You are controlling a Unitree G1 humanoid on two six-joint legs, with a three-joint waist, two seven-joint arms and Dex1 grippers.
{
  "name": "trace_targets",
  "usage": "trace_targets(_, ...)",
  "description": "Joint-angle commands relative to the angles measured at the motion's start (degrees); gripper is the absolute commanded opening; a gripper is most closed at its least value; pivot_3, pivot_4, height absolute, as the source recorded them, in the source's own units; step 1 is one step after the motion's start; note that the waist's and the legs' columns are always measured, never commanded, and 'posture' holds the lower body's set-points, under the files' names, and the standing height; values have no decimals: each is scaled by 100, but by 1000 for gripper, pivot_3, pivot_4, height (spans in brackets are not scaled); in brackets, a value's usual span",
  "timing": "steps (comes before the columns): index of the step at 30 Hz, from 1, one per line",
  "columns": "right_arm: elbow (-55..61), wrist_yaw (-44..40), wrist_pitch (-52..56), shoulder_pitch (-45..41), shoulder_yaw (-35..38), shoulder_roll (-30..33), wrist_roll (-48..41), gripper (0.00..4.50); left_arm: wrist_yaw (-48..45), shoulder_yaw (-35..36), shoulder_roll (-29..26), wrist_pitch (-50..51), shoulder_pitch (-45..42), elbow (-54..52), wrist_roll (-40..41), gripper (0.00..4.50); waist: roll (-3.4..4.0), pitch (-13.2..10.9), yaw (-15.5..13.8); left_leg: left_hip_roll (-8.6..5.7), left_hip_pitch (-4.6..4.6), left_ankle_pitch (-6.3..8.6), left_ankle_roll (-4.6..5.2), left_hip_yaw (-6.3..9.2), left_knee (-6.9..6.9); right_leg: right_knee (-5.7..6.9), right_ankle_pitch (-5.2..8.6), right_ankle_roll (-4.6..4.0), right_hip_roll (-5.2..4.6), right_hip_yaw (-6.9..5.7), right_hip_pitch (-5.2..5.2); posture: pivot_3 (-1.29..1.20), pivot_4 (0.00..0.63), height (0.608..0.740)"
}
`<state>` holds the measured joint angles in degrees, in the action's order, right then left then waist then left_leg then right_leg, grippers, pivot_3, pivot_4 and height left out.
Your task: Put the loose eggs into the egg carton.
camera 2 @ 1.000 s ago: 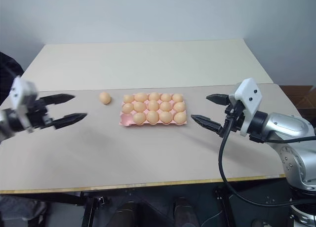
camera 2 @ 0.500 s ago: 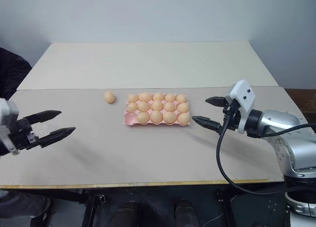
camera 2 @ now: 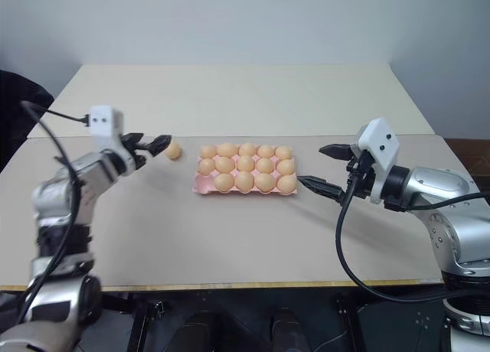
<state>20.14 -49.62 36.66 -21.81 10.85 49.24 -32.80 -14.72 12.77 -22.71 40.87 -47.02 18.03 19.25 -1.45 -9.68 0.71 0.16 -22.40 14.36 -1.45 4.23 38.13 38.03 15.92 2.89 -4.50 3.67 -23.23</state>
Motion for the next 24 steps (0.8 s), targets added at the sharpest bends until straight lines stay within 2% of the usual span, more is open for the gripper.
trace_targets(1, 212, 61, -27, -40, 268, 81, -79, 4500, 614, 27, 243, -684, -707, 1192, -381, 4465, -1, 0, 10, -1, 0, 0, 0, 0, 0, 0, 0, 0, 0, 1, 0, 0, 150, 740)
trace_targets(8, 381, 120, 44, 68, 412, 95, -141, 4500, 1309, 92, 598, -1431, -1563, 3057, -666, 4465, -4, -2, 28, -6, -2, 0, 1, 1, -2, 3, 0, 1, -2, 3, -3, 0, 150, 740)
trace_targets(17, 486, 186, 107, 198, 529, 102, -167, 4500, 1469, 94, 610, -1556, -1681, 3681, -788, 4465, -4, -2, 17, -10, -3, -1, -1, 3, -1, 5, -2, 4, -5, 3, -3, 0, 150, 740)
trace_targets(21, 445, 234, 115, 154, 520, 80, -148, 4500, 1565, 80, 591, -1459, -1676, 3900, -881, 3650, -4, -2, 16, -11, -2, -1, -2, 3, -1, 4, -2, 4, -5, 3, -3, 0, 150, 740)
trace_targets(24, 421, 309, 152, 80, 487, 58, -152, 4500, 1586, 101, 585, -1536, -1698, 4048, -901, 2637, -5, -2, 15, -11, -2, -1, -2, 4, -1, 4, -2, 4, -5, 3, -3, 0, 150, 740)
